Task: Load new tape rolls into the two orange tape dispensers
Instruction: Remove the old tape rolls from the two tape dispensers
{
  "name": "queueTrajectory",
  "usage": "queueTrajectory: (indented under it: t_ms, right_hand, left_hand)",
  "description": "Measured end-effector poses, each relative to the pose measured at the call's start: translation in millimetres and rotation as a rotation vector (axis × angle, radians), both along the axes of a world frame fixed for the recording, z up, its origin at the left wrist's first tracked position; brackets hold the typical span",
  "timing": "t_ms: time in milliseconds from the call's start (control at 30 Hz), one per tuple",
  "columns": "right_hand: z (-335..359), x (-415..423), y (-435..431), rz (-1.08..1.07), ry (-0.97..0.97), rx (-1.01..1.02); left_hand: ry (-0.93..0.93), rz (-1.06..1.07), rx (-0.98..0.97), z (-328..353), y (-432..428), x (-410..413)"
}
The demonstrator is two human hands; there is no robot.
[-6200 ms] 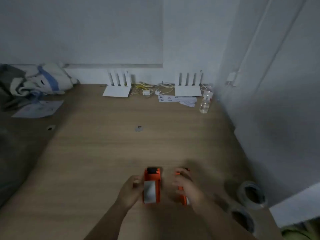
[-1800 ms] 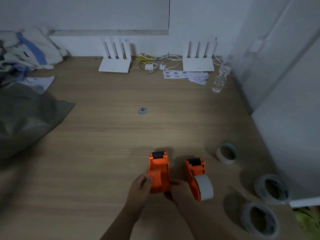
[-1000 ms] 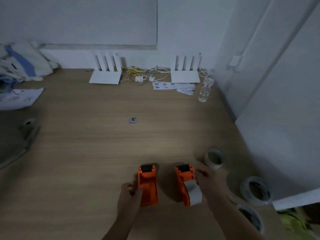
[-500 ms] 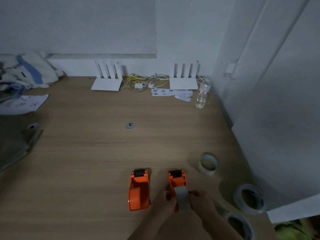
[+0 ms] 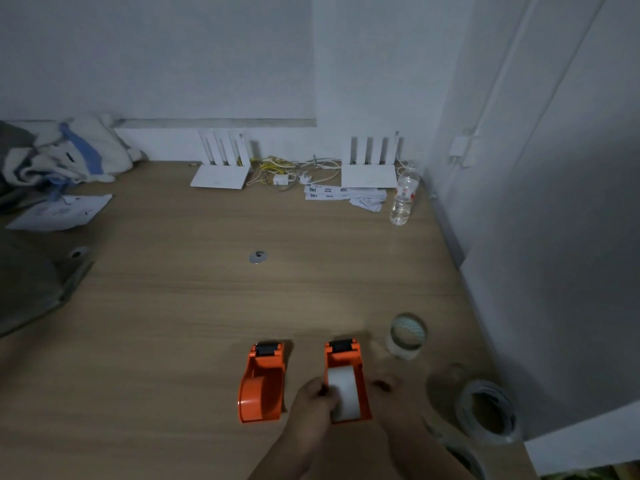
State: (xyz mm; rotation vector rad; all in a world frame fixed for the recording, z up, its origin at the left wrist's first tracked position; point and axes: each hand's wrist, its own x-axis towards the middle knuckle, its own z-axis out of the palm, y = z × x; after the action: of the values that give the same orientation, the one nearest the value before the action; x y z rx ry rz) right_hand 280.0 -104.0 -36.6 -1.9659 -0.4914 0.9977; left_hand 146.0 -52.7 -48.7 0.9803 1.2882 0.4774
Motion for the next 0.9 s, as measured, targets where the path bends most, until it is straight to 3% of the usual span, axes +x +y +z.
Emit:
queueTrajectory:
  t_ms: [167,233,400,667,767,833,900]
  right_hand:
    - [-8.4,-6.2,-2.8,0.167,-0.011,-0.187]
    - [-6.1,-11.1,-9.1,0.229,0.031,-0.172]
    - [-6.5,-19.0,-18.0,0.204,-0.072,-0.1]
    - [13.7,-48.9,-15.8,0.065,-0.071,-0.058]
    - [27.5,-58.4,-10.9,0.039,-0.275,0.084]
    - [42.4,-64.6,-9.5,-0.013,-0.19,0.111]
    - [60.0,-72.4,-8.3,0.017,0.016,0.141]
  left_hand:
    - [-0.227,0.089,-0.052,25.6,1.4,-3.5]
    - [-0.302,0.117,-0.054,34.1,1.2,-4.8]
    - [-0.459,0.174,-0.048,71.8,4.8,-17.6]
    - [-0.404,0.014,0.002,95.6,2.0,-44.8]
    - [-0.378,-0.006,0.043,92.4,6.4,-53.3]
    - [-0.344,-0.01,0.05,83.3,8.4,-58.0]
    - [-0.325,-0.019,0.066,76.2,10.8,-61.3]
